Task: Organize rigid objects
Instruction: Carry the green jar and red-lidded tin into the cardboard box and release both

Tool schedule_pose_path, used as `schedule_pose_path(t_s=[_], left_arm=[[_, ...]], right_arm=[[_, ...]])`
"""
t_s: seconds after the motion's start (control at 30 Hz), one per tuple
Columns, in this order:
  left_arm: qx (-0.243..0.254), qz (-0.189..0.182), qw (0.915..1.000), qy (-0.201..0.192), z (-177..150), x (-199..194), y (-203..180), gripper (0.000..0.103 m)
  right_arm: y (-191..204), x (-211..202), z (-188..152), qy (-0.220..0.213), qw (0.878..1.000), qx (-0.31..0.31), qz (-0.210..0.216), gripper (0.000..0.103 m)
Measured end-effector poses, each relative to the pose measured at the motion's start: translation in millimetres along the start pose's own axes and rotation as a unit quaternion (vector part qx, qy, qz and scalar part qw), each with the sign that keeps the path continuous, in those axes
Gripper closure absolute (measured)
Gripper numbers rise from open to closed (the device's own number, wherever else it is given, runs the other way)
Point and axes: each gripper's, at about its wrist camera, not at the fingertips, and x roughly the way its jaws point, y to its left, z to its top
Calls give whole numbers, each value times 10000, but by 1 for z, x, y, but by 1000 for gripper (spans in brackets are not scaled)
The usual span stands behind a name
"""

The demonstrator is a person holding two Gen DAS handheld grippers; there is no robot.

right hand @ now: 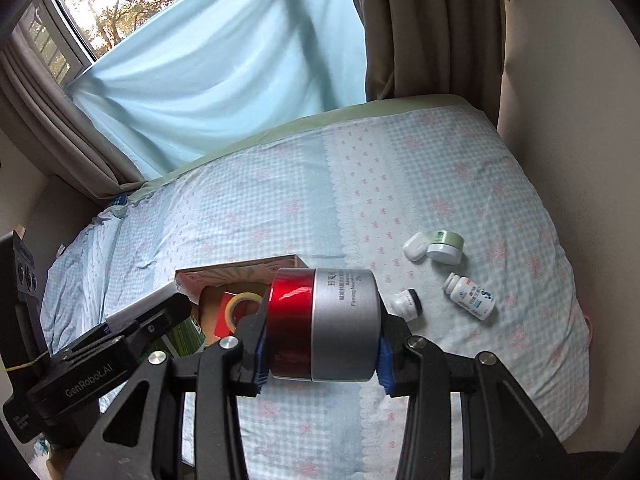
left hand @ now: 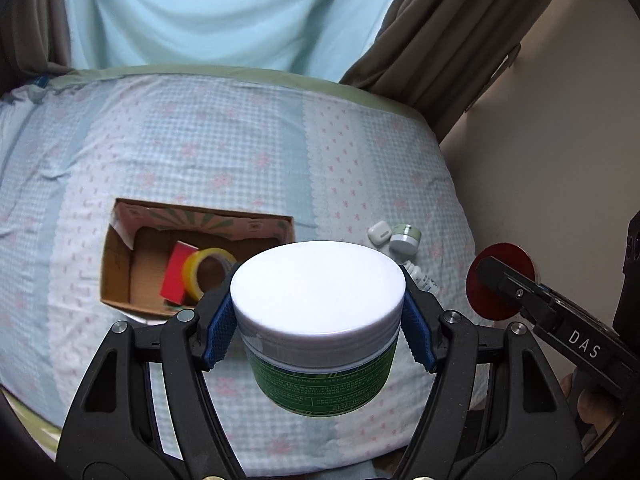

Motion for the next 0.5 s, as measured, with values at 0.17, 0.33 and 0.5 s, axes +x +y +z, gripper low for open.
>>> schedule_pose_path(t_s=[0.17, 0.33, 0.5], left_arm=[[231, 58, 9996, 152, 18, -9, 66, 35], [305, 165, 9988, 339, 35, -3, 124, 35], [240, 283, 9980, 506, 42, 14, 169, 35]], right_arm=[[63, 22, -7, 30, 9998, 196, 1, 65], [116, 49, -16, 174, 9995, 262, 81, 65], [153, 81, -20, 394, 9992, -27, 113, 65]])
